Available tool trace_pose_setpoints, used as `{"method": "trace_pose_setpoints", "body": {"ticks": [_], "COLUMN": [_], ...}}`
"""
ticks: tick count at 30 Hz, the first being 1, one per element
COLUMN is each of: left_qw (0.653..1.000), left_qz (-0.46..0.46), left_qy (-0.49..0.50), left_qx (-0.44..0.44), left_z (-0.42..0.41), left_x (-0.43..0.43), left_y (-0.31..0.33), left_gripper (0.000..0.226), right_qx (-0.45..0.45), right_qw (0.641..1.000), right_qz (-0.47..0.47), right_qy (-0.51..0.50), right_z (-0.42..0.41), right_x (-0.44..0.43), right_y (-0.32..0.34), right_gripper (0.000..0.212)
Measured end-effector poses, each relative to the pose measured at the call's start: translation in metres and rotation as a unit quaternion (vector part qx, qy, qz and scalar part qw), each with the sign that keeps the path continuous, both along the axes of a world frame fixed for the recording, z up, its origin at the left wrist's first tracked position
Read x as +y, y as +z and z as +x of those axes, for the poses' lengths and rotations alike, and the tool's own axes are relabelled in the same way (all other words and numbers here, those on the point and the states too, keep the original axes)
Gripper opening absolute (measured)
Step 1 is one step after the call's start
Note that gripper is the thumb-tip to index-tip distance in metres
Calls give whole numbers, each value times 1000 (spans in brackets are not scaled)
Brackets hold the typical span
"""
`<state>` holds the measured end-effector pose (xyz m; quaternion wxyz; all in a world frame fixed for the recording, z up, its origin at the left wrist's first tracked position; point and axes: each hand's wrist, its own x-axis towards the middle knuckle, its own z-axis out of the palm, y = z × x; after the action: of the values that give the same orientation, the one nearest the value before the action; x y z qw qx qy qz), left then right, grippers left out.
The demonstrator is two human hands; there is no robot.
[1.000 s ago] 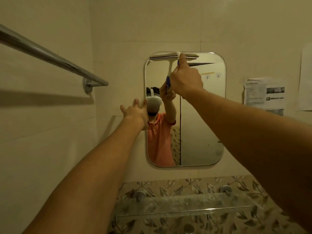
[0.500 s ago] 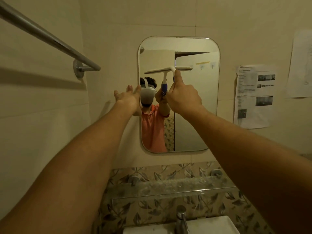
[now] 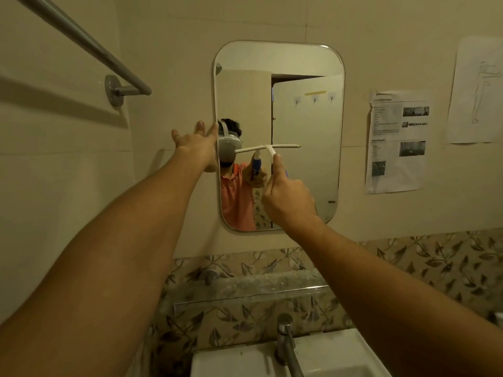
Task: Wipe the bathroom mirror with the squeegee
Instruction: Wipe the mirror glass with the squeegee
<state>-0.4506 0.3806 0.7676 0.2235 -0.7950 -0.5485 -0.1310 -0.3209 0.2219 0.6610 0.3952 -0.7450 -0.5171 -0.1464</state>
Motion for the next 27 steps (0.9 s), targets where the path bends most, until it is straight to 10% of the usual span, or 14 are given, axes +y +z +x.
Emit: {"method": "trace_pose_setpoints", "body": {"ticks": [27], "left_qw": [999], "left_qz": [14], "left_qy": [39], "left_qx": [-19], "left_z": [19], "left_x": [-5], "left_y": [-9], "left_gripper": [109], "right_qx": [-166], "right_qw": [980], "right_qz": [-112], "right_qy": [-2], "right_z": [87], "right_x": [-35], "right_y": [-166], "right_gripper": [76]}}
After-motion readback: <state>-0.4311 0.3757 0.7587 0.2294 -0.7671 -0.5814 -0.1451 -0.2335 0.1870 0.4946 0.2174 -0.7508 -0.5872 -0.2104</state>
